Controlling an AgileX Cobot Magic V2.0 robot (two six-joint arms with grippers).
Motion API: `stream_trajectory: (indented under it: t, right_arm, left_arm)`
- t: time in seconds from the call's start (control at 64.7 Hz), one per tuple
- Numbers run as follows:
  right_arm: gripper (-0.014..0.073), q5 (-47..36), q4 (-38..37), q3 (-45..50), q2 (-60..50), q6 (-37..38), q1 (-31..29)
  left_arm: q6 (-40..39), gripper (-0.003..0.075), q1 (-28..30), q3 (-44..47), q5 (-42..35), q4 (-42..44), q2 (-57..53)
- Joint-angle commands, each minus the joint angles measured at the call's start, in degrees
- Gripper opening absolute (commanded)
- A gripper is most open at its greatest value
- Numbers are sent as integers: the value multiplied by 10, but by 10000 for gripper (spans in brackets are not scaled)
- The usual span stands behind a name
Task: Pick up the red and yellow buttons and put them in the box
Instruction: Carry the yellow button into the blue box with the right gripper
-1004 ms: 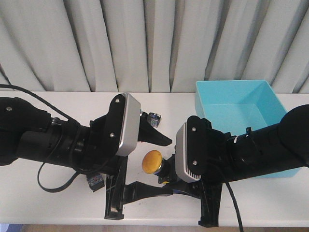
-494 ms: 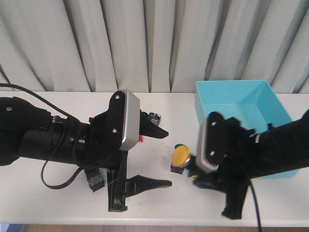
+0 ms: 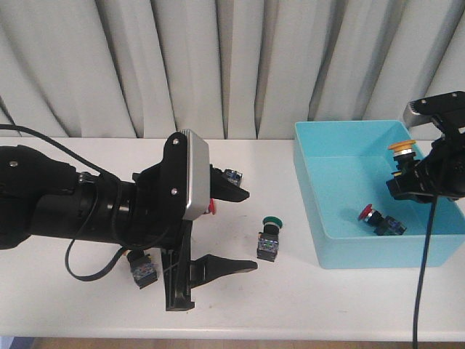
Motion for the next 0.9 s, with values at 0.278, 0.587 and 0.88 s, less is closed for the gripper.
stream_trajectory:
  t: [0.278,0.587,0.88]
  right_arm:
    - [220,23,-28,-178,207,45,37]
    - [232,77,-50,-295,349,106,59]
    - [307,88,-69,-304,370,115,59]
  left_arm:
    - [-5,585,-2,-13,8,-37,-15]
    - [-5,585,-2,-13,8,-37,-15]
    - [-5,585,-2,-13,8,-37,-15]
